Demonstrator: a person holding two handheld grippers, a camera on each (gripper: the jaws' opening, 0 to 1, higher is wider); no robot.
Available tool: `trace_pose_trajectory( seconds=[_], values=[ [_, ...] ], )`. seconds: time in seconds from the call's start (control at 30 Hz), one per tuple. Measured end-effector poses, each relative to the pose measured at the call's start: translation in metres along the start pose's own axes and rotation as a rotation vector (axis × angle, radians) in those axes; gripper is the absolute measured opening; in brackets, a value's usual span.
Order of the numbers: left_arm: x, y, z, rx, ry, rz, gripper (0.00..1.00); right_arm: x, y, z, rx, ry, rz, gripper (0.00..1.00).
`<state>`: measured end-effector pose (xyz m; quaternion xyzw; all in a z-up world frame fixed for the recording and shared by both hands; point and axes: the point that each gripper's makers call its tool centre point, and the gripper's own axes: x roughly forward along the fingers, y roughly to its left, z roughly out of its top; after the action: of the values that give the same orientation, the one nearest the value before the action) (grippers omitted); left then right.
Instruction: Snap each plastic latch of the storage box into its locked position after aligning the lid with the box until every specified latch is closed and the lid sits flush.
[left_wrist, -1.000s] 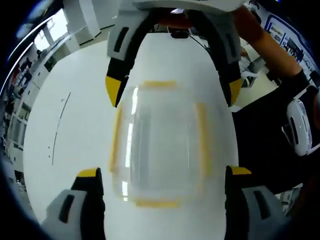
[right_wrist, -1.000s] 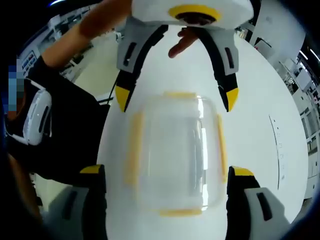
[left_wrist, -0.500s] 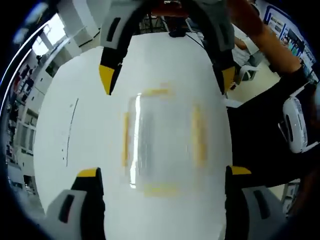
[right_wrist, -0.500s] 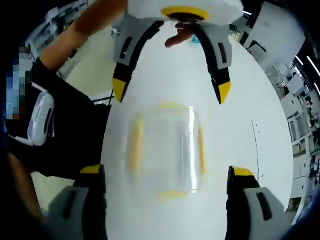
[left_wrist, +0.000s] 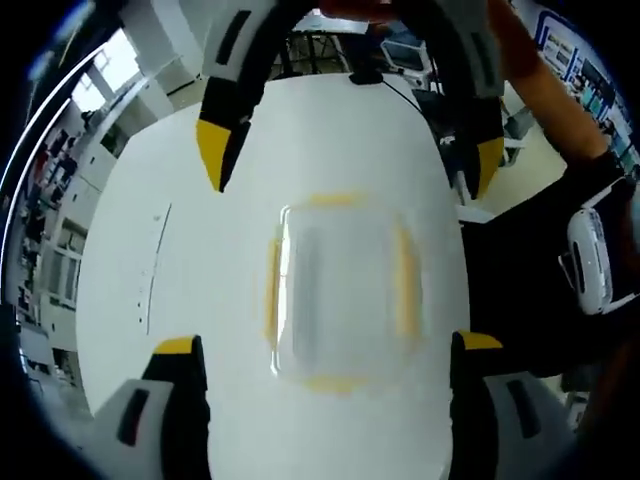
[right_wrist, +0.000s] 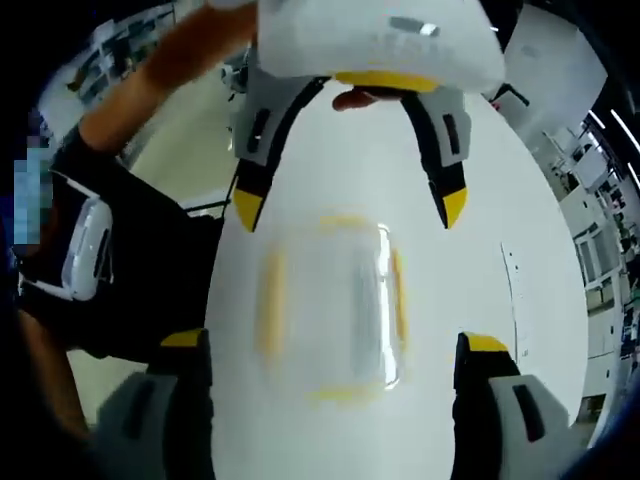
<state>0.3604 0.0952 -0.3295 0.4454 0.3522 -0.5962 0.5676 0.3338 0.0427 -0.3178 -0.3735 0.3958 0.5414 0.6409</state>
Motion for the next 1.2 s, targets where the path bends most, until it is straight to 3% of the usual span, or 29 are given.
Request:
trace_pose_trajectory(
  seconds=[0.17, 0.5, 0.73, 0.83, 0.87, 1.2],
  values=[
    [0.031, -0.003, -0.008, -0.014, 0.007, -0.037, 1.0, 0.031, -0.001, -0.009, -0.003, 0.004, 0.031, 1.0],
    [0.065, -0.007, -0.015, -0.025, -0.006, -0.085, 1.0, 0.057, -0.002, -0.013, -0.004, -0.009, 0.057, 1.0],
    [0.066, -0.007, -0.014, -0.014, -0.025, -0.107, 1.0, 0.066, -0.011, -0.018, -0.004, -0.03, 0.06, 1.0],
    [0.066, -0.007, -0.014, -0.003, -0.034, -0.109, 1.0, 0.075, -0.008, -0.03, -0.005, -0.002, 0.086, 1.0],
    [0.067, -0.007, -0.014, 0.001, -0.036, -0.108, 1.0, 0.078, -0.011, -0.03, -0.034, -0.014, 0.068, 1.0],
    [0.07, -0.006, -0.012, 0.012, -0.016, -0.126, 1.0, 0.077, -0.008, -0.028, -0.022, -0.064, 0.118, 1.0]
  ],
)
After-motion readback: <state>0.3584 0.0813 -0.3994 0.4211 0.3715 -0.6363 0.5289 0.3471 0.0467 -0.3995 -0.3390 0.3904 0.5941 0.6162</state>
